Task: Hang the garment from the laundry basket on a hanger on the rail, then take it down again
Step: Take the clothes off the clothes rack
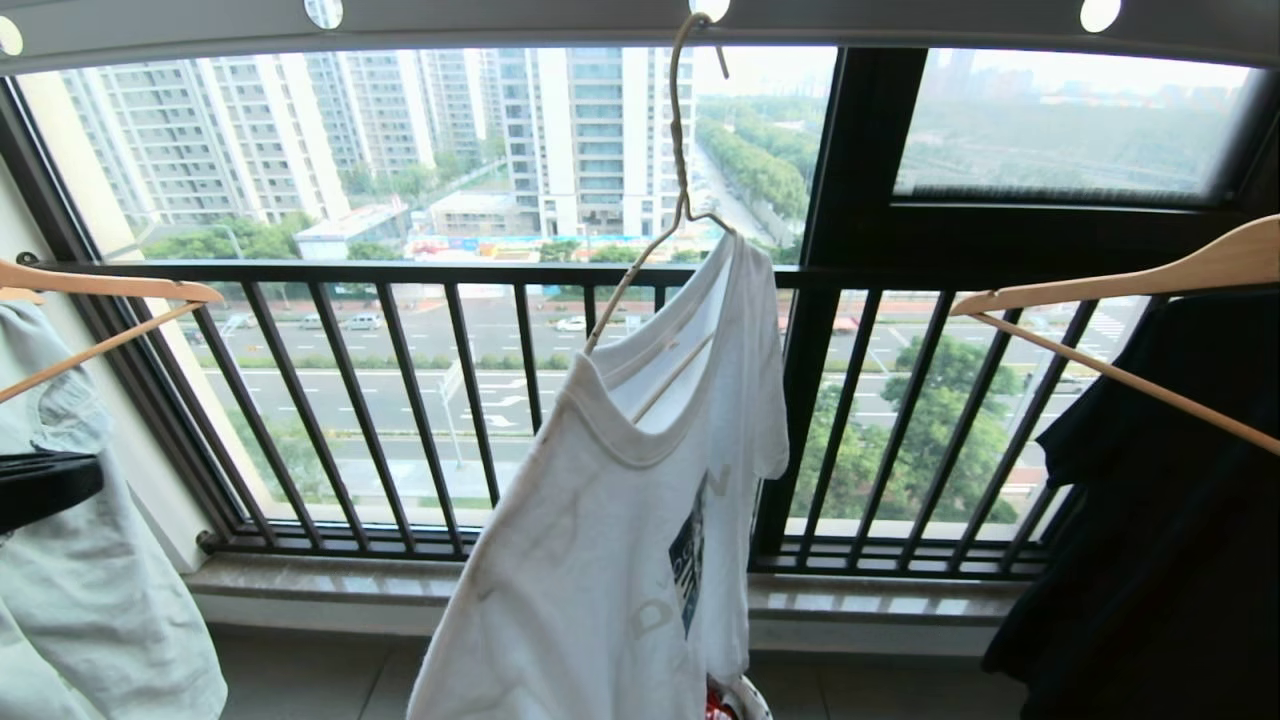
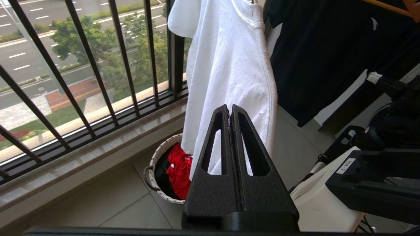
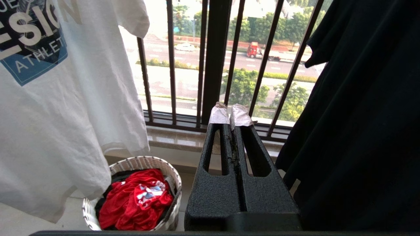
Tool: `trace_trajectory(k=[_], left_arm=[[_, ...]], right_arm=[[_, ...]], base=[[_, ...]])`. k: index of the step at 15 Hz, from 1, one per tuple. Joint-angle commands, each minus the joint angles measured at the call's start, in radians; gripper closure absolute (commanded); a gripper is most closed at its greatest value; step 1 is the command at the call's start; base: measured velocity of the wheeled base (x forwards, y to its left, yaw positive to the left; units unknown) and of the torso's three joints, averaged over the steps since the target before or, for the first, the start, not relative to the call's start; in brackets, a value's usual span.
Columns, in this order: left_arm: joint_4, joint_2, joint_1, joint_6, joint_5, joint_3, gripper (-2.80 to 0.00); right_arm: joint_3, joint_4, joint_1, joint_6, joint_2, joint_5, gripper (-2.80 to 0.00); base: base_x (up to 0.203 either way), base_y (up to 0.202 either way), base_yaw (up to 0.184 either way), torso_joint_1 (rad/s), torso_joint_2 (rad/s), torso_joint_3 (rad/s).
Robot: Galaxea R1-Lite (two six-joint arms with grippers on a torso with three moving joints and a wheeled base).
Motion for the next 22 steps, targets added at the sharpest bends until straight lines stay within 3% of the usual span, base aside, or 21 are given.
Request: trace_trajectory(k=[1, 7, 8, 11, 15, 19, 22], left_arm=[[0.005, 0.131, -0.098, -0.002, -0.001, -0.056, 0.00], [0.006, 0.280, -0.217, -0.029, 0.007, -0.200, 0.00], [0.006, 0.305, -0.239, -0.032, 0.008, -0.222, -2.80], [0.003, 0.413, -0.306, -0.031, 0.041, -0.307, -2.80], [0.002, 0.562, -0.458, -0.026, 0.256, -0.448, -2.80], [-0.086, 0.630, -0.478, -0.025, 0.308, -0.477, -2.80], [-0.177, 0.700, -0.498, -0.024, 0.463, -0.486, -2.80]], right_arm=[[0.000, 0.000, 0.000, -0.001, 0.002, 0.000, 0.00], [0.000, 0.002, 0.001, -0.001, 0.002, 0.000, 0.00], [0.000, 0.002, 0.001, -0.001, 0.002, -0.001, 0.00], [0.000, 0.002, 0.000, -0.001, 0.002, 0.000, 0.00], [0.000, 0.002, 0.000, -0.001, 0.002, 0.000, 0.00], [0.000, 0.002, 0.001, -0.001, 0.002, 0.000, 0.00], [0.000, 0.002, 0.001, -0.001, 0.002, 0.000, 0.00]], base=[[0.000, 0.000, 0.000, 0.000, 0.00, 0.000], [0.000, 0.000, 0.000, 0.000, 0.00, 0.000], [0.000, 0.000, 0.000, 0.000, 0.00, 0.000], [0.000, 0.000, 0.000, 0.000, 0.00, 0.000], [0.000, 0.000, 0.000, 0.000, 0.00, 0.000], [0.000, 0.000, 0.000, 0.000, 0.00, 0.000], [0.000, 0.000, 0.000, 0.000, 0.00, 0.000]])
